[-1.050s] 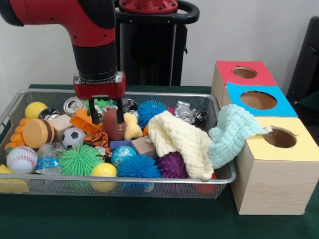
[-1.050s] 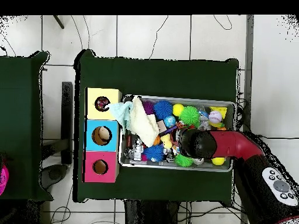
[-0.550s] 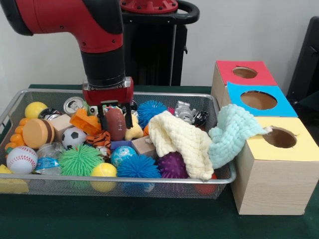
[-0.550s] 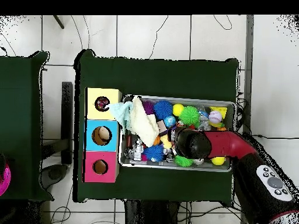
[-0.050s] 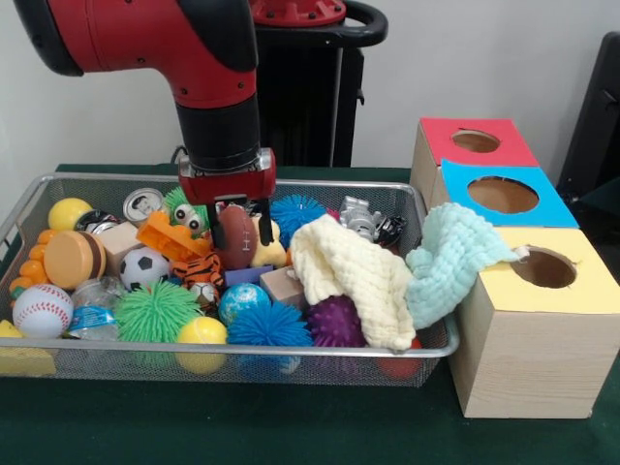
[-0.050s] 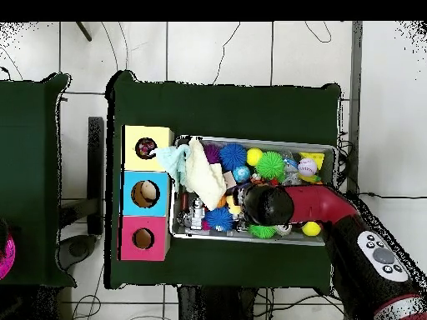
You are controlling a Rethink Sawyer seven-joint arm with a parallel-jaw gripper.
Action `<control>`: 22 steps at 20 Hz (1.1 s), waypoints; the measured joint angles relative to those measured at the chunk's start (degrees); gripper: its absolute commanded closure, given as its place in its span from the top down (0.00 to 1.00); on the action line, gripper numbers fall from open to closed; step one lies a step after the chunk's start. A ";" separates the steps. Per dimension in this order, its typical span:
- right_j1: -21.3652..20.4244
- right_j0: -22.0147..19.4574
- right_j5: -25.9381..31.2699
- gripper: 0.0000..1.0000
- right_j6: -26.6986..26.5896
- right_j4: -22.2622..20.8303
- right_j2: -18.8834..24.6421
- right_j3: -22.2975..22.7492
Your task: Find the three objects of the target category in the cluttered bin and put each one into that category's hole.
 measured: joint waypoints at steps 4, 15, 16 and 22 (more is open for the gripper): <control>-0.04 0.18 0.85 1.00 0.00 0.01 0.01 0.00; -1.10 0.35 6.72 1.00 0.00 0.00 0.00 -0.01; -1.14 0.41 7.22 1.00 0.00 0.00 -0.01 0.00; -1.26 1.18 12.17 1.00 0.00 0.01 0.01 -0.09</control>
